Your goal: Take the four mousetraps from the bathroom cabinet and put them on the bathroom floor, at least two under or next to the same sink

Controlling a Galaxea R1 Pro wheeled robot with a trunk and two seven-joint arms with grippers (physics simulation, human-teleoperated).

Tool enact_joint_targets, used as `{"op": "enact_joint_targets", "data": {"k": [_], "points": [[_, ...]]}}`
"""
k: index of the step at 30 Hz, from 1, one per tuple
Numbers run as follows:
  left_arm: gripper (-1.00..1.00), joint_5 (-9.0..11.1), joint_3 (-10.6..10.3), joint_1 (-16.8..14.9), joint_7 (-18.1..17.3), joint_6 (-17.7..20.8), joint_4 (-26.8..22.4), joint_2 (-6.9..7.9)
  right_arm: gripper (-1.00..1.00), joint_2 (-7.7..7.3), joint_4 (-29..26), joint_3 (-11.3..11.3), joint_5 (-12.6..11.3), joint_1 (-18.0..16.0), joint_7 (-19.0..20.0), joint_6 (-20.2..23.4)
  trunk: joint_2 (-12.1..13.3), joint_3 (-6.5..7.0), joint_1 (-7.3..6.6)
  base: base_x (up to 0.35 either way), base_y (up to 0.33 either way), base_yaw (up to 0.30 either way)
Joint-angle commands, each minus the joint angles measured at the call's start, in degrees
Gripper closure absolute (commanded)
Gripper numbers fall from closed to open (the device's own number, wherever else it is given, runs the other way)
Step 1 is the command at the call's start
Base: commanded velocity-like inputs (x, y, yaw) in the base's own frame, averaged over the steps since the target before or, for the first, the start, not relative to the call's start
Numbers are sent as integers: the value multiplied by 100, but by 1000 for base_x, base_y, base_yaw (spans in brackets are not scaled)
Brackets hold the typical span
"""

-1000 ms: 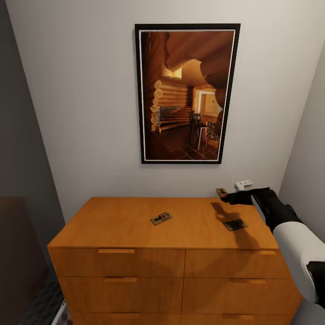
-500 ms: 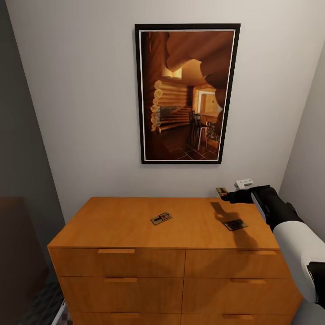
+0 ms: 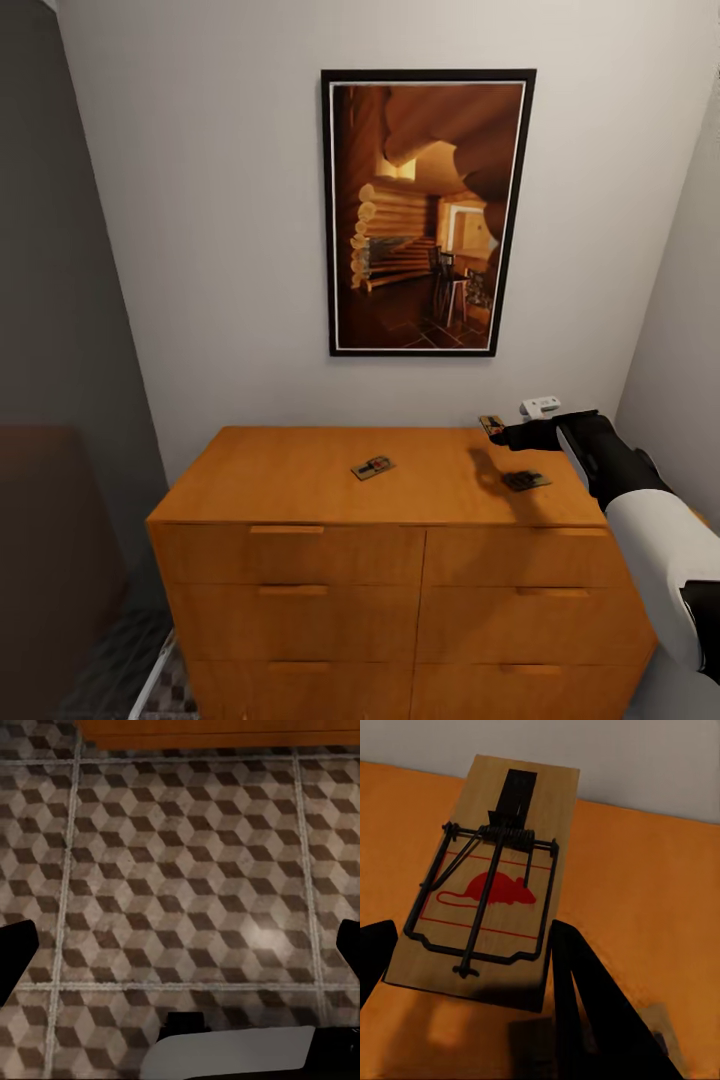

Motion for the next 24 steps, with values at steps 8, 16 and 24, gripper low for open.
{"op": "enact_joint_targets", "data": {"k": [8,16,24], "points": [[-100,-4,-4,1,0,-9,-10,0,100,-4,-4,14,41,-4,42,21,-4,-6,-3,-274,161,0],[-100,-4,-4,1,0,-9,-9,0,100,-2,-3,20,42,-4,42,21,-4,-6,-3,-279,154,0],[-100,-4,-4,1,0,-9,-6,0,100,-3,-2,28,47,-4,3,21,-4,-6,-3,-280,148,0]]}}
